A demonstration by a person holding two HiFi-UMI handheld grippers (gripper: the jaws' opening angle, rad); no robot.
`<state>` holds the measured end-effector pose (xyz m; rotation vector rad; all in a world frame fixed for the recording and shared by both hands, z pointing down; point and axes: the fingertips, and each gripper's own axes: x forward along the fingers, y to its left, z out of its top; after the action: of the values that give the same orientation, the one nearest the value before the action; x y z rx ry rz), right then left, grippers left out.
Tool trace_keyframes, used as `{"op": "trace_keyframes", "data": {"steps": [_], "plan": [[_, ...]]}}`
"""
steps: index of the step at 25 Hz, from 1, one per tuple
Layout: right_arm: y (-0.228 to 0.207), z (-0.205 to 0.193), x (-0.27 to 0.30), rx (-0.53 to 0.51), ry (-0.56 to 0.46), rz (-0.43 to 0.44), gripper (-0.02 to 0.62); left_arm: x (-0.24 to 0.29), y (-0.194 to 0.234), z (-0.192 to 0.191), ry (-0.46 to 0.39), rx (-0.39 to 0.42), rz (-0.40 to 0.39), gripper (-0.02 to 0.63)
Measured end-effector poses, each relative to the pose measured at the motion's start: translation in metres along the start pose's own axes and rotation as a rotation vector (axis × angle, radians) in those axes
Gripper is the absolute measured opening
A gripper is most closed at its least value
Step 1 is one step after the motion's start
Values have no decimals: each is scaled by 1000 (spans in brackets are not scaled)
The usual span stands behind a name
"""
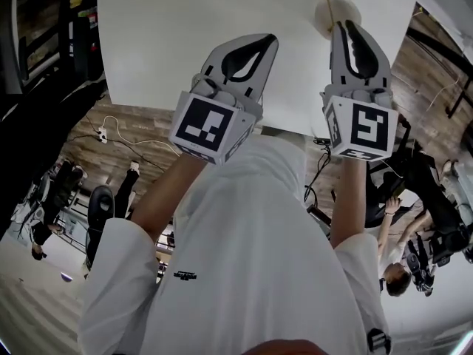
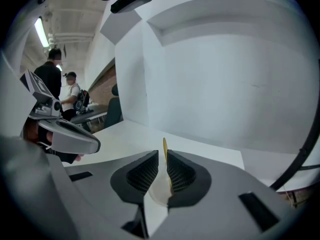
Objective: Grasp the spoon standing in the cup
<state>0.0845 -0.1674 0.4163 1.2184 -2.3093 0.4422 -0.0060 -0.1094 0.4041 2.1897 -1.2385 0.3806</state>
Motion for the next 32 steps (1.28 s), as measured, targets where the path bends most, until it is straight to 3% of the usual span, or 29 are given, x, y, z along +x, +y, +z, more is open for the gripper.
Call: {"op": "trace_keyframes", "data": {"steps": [11,17,32], "plan": [[-1,0,36,-79,51,14,43,8,15,-9,-3,-48,30,-5],[-2,-8,54,-117,135,38,48,10,23,-9,-9,-72,47,-5],[1,-21,79,-143,245,68,58,2,39,-16,-5,-85,61,-5]]}}
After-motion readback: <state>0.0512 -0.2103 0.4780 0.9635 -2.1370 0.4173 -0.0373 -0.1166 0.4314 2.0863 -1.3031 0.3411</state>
